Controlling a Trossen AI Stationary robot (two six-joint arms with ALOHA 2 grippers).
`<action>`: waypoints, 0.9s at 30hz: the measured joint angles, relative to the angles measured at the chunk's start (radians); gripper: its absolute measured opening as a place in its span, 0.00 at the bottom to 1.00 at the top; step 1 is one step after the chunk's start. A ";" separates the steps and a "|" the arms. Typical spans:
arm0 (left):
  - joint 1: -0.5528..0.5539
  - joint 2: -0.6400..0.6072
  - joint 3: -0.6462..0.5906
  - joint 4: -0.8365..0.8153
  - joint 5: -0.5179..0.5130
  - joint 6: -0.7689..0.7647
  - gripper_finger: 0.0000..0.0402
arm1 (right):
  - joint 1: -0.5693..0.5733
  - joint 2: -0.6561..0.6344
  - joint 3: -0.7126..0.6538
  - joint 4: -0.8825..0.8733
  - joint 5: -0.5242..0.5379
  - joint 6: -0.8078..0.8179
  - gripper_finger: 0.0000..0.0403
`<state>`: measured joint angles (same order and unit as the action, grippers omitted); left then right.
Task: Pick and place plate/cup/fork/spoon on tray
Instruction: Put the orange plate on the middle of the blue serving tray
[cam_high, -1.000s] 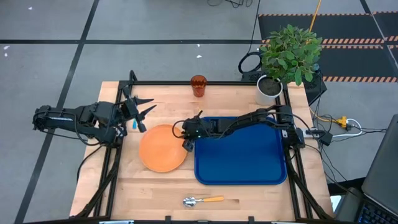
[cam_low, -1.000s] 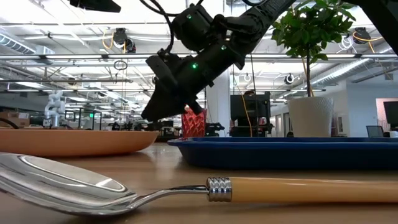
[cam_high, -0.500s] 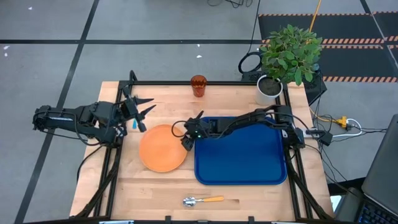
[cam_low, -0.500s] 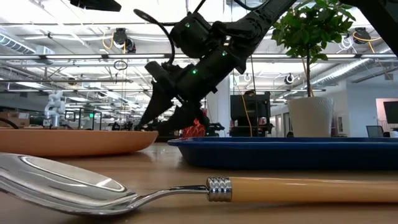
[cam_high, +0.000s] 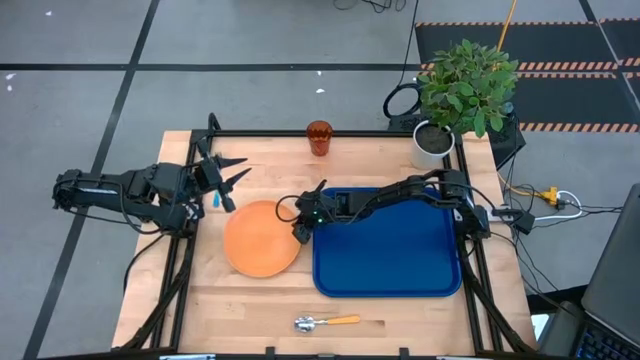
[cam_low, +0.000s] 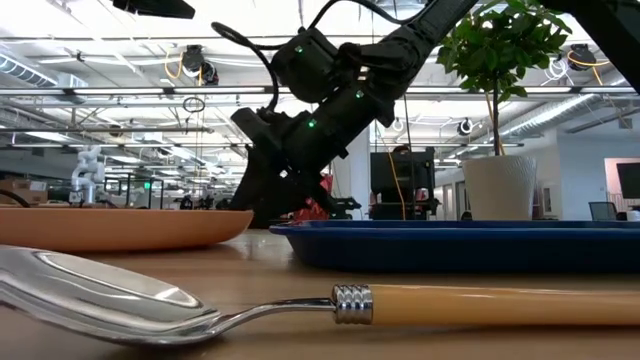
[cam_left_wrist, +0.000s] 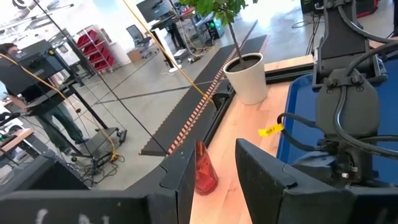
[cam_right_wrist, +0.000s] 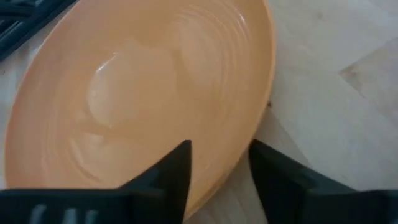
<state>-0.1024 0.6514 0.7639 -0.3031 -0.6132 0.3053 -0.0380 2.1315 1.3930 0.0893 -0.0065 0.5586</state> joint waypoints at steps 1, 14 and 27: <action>0.000 0.000 0.000 0.000 0.000 0.000 0.29 | 0.000 0.000 0.000 0.000 0.000 -0.013 0.28; 0.000 0.000 0.000 -0.010 0.000 0.004 0.29 | -0.033 -0.022 0.000 0.208 -0.123 -0.156 0.00; 0.001 0.000 0.000 -0.020 0.000 0.003 0.29 | -0.031 -0.383 0.001 -0.297 -0.128 -0.228 0.00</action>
<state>-0.1017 0.6514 0.7639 -0.3229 -0.6128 0.3088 -0.0685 1.7480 1.3941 -0.2076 -0.1340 0.3305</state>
